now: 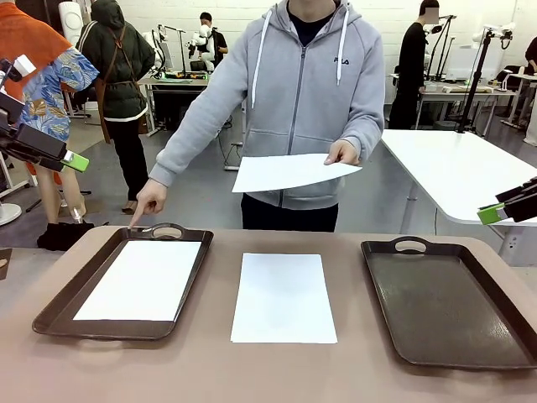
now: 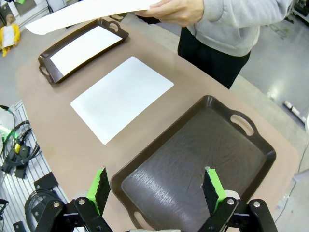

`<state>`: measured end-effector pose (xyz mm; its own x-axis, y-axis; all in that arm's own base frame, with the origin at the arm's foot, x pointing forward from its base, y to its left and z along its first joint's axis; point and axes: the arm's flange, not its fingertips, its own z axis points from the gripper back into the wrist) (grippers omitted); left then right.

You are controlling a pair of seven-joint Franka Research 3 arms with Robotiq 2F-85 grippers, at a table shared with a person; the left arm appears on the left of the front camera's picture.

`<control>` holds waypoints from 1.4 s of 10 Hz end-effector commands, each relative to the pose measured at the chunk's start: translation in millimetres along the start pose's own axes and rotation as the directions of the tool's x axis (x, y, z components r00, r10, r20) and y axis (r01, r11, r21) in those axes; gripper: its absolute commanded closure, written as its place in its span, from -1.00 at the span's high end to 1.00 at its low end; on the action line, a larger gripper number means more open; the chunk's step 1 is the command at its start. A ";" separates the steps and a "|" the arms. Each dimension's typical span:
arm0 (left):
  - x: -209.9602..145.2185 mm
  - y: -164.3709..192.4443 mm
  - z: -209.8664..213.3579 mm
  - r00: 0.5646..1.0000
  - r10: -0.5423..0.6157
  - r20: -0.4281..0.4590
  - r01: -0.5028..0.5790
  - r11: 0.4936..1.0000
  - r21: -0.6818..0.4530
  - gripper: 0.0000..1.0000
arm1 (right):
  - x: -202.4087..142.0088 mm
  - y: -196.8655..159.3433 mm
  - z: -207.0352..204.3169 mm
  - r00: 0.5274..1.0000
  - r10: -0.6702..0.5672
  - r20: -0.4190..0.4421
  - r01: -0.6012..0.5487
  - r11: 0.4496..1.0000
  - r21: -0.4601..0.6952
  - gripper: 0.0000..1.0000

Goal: Sort the A4 documents.
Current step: Receive the A4 Paper.

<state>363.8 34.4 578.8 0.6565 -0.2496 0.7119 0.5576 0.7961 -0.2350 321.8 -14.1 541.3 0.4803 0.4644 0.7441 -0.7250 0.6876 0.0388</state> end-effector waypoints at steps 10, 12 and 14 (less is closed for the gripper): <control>59.2 5.6 -52.8 0.912 0.406 -0.065 -0.411 0.900 -0.142 1.00 | -0.6 -1.2 -2.2 1.000 -0.003 0.006 0.003 1.000 0.012 1.00; 76.3 6.1 -83.6 0.849 0.512 -0.130 -0.528 0.826 -0.199 1.00 | -0.6 -1.2 -2.2 1.000 -0.003 0.006 0.003 1.000 0.012 1.00; 90.8 15.7 -137.0 0.755 0.605 -0.253 -0.655 0.711 -0.256 1.00 | -0.6 -1.2 -2.2 1.000 -0.003 0.006 0.003 1.000 0.012 1.00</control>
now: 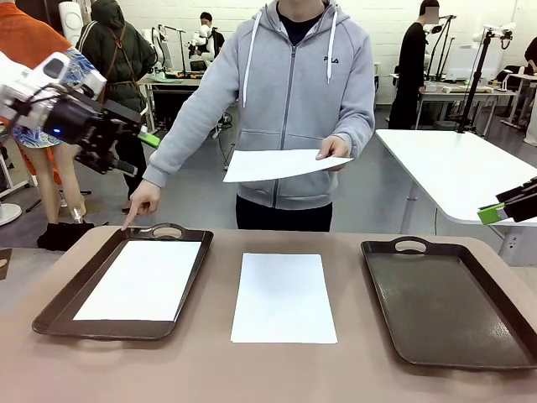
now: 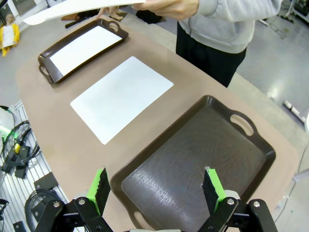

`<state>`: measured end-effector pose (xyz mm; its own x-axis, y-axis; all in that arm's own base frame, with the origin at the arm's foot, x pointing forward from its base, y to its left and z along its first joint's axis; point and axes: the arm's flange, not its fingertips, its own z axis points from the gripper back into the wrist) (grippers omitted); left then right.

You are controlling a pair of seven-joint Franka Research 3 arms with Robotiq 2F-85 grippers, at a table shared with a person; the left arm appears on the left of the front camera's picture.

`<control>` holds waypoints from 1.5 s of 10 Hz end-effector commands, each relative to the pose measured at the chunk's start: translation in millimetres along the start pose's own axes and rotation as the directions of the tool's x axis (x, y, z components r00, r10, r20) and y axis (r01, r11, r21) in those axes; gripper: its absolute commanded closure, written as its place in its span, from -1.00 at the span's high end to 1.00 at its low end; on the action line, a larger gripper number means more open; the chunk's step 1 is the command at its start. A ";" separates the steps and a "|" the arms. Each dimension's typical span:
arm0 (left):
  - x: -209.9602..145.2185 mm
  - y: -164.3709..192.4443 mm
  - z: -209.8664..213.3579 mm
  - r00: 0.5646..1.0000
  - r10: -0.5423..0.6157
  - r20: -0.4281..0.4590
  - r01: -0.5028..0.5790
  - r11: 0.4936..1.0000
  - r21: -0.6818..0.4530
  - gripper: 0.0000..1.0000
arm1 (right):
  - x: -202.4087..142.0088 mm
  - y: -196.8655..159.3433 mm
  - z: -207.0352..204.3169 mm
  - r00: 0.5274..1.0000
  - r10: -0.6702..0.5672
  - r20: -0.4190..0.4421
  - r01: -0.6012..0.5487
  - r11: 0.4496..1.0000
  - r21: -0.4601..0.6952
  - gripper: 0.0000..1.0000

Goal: Sort the A4 documents.
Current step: Receive the A4 Paper.

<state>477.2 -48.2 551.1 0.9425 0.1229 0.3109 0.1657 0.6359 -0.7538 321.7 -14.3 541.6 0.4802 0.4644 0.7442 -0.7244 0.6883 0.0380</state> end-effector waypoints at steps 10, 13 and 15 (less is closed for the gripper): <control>38.1 -4.4 -123.7 0.914 0.247 -0.321 -0.363 0.852 -0.377 1.00 | -0.6 -1.2 -2.5 1.000 -0.003 0.006 0.003 1.000 0.014 1.00; 43.0 -15.7 -147.8 0.911 0.242 -0.333 -0.370 0.837 -0.403 1.00 | -0.6 -1.2 -2.5 1.000 -0.003 0.006 0.003 1.000 0.014 1.00; 43.8 -24.2 -158.8 0.919 0.234 -0.317 -0.356 0.836 -0.417 1.00 | -0.6 -1.2 -2.5 1.000 -0.003 0.006 0.003 1.000 0.014 1.00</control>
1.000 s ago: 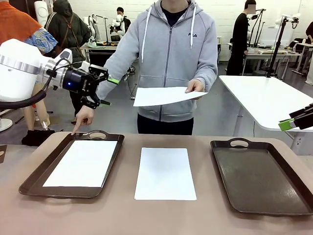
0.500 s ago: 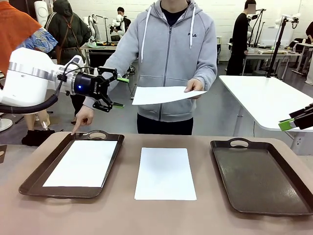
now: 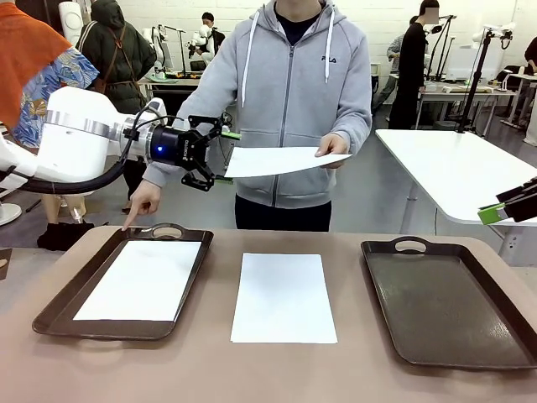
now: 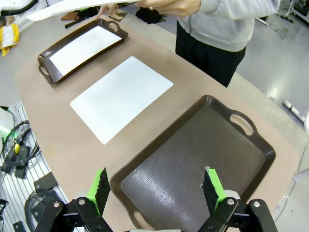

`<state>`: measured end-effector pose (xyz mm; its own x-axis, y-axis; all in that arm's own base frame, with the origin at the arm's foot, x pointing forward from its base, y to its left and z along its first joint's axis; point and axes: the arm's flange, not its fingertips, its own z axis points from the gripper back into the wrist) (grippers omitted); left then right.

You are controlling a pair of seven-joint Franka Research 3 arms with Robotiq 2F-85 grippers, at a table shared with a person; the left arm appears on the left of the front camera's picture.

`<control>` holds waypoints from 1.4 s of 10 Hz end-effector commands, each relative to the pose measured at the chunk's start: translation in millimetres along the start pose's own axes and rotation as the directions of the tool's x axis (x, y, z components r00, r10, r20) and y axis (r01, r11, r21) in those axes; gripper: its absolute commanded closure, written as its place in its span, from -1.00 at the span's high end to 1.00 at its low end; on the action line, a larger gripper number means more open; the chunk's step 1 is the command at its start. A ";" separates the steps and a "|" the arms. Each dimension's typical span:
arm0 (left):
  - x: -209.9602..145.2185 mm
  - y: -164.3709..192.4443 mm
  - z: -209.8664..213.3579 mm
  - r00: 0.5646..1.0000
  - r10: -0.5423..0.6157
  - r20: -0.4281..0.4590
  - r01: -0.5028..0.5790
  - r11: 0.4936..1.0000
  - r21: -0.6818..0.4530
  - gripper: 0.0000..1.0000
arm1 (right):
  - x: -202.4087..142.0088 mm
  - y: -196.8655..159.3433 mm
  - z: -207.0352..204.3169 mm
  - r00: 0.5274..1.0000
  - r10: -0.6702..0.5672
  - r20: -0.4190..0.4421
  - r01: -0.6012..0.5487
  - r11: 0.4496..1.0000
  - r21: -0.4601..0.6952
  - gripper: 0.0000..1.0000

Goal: Sort the A4 documents.
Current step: Receive the A4 Paper.

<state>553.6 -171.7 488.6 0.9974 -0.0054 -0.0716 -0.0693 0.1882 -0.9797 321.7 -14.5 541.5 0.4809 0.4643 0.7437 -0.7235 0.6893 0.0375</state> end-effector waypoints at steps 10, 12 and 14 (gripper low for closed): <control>18.0 8.0 -36.7 0.998 0.040 -0.037 -0.046 0.982 -0.184 0.09 | -0.4 -1.0 -2.7 1.000 -0.003 0.006 0.002 1.000 0.015 1.00; 18.7 8.3 -38.5 0.998 0.039 -0.041 -0.046 0.982 -0.181 -0.30 | -0.4 -1.0 -2.7 1.000 -0.003 0.006 0.002 1.000 0.015 1.00; 19.7 8.4 -35.4 0.999 0.038 -0.024 -0.041 0.986 -0.164 -0.70 | -0.4 -1.0 -2.7 1.000 -0.003 0.006 0.002 1.000 0.015 1.00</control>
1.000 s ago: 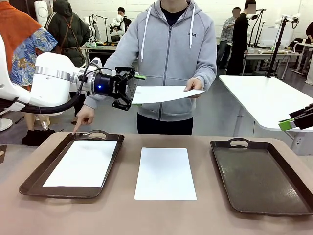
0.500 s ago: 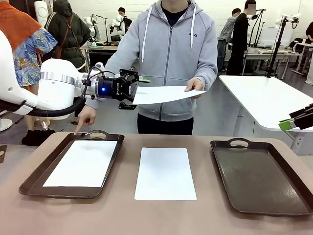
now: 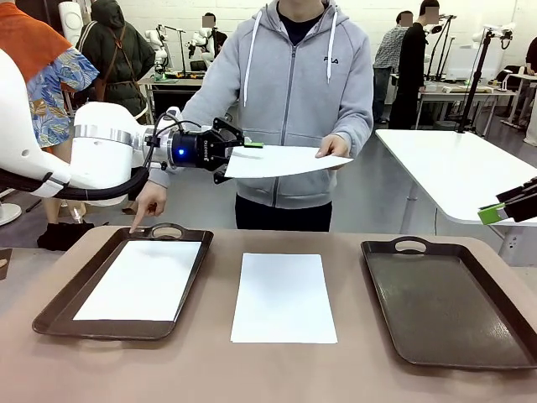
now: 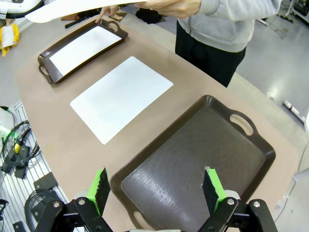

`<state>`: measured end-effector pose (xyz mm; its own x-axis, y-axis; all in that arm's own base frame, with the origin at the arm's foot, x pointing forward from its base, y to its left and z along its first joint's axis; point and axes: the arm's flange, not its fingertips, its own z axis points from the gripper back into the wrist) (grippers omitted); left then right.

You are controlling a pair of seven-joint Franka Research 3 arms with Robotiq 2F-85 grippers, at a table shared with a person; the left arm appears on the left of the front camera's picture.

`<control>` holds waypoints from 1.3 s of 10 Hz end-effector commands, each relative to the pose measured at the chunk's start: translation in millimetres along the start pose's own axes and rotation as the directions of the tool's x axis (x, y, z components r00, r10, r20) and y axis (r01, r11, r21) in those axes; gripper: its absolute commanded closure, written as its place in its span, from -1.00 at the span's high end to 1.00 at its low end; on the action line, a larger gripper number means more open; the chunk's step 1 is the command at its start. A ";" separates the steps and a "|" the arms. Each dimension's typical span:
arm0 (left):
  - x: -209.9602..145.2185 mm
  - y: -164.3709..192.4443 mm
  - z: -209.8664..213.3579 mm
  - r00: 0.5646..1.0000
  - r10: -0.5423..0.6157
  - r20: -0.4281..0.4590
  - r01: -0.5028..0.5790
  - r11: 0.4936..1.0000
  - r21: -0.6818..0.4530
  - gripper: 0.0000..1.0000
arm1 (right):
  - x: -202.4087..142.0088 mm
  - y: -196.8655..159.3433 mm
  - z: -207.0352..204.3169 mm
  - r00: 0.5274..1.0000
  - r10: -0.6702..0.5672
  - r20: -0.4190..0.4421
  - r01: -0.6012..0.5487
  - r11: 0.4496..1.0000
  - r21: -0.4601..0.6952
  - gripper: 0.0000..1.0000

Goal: Sort the A4 documents.
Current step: Receive the A4 Paper.

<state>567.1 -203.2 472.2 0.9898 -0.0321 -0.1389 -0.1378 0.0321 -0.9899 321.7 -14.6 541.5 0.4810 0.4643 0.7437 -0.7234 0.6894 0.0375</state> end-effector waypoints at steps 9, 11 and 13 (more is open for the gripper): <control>4.8 -0.1 13.0 1.000 -0.004 0.029 0.004 1.000 0.008 -1.00 | -0.4 -1.0 -2.7 1.000 -0.002 0.006 0.002 1.000 0.015 1.00; 4.8 -0.1 13.0 1.000 -0.004 0.029 0.004 1.000 0.008 -1.00 | -0.4 -1.0 -2.7 1.000 -0.002 0.006 0.002 1.000 0.015 1.00; 4.8 -0.1 13.0 1.000 -0.004 0.029 0.004 1.000 0.008 -1.00 | -0.4 -1.0 -2.7 1.000 -0.002 0.006 0.002 1.000 0.015 1.00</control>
<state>571.7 -191.0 472.0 0.9917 -0.0115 -0.1279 -0.1274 0.0369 -0.9912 321.7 -14.6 541.5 0.4810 0.4643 0.7437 -0.7234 0.6894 0.0375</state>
